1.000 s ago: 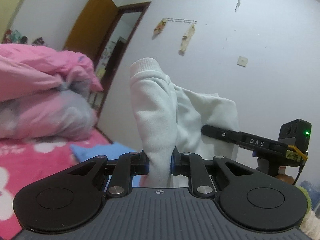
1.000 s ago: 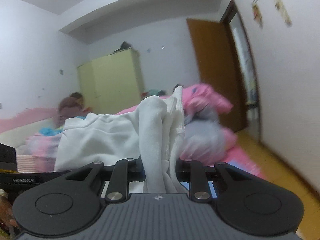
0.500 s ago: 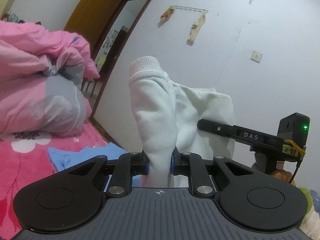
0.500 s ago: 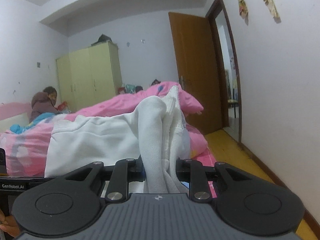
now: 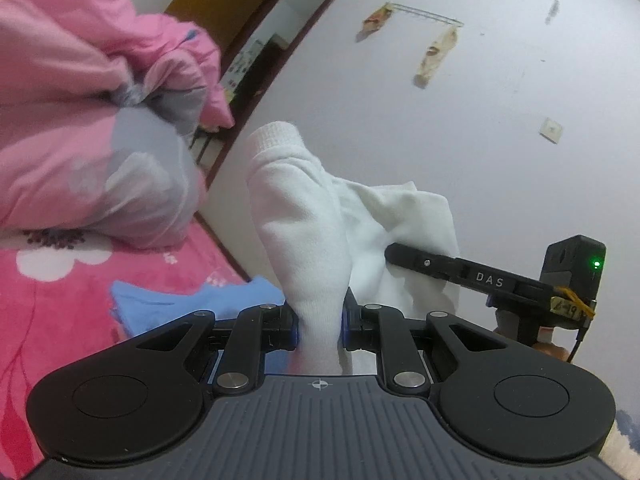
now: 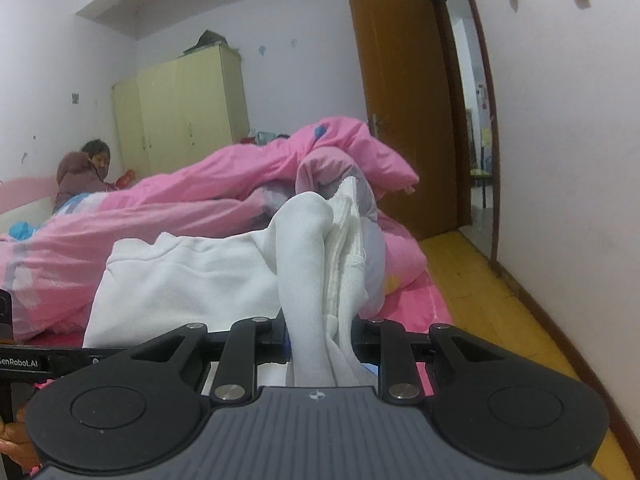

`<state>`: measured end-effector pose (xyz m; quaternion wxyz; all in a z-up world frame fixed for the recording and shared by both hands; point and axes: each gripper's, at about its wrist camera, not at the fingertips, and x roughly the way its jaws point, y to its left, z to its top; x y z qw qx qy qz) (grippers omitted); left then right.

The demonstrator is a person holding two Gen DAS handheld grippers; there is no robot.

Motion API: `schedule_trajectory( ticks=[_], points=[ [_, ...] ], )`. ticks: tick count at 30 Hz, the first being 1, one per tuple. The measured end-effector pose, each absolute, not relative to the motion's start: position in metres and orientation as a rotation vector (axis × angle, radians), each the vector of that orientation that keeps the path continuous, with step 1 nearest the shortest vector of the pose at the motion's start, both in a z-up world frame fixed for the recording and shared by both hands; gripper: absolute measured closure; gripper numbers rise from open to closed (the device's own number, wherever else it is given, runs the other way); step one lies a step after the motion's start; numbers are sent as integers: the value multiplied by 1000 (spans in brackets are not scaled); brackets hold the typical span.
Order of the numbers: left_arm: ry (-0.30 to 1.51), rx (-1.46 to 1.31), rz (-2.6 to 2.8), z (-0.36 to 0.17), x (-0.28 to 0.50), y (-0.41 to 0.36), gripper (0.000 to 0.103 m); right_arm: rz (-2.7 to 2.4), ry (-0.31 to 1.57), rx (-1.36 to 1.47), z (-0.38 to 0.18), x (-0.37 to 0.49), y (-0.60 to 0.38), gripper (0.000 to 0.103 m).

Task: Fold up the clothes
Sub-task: 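Carry the held sweatshirt with both grippers toward the folded clothes stack, then lower the sweatshirt onto the pink-and-blue clothes stack and open both grippers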

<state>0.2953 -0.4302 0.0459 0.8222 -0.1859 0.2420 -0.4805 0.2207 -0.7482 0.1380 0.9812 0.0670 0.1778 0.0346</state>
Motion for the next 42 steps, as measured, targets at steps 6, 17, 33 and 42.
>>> schedule_trajectory(
  ticks=[6, 17, 33, 42],
  points=[
    [629, -405, -969, 11, 333, -435, 77, 93, 427, 169, 103, 273, -761, 72],
    [594, -557, -801, -4, 349, -404, 40, -163, 387, 373, 92, 260, -827, 44],
    [667, -422, -625, 14, 387, -423, 40, -422, 574, 702, 53, 248, -869, 68],
    [573, 52, -924, 46, 262, -441, 36, -217, 507, 415, 71, 130, -798, 68]
  ],
)
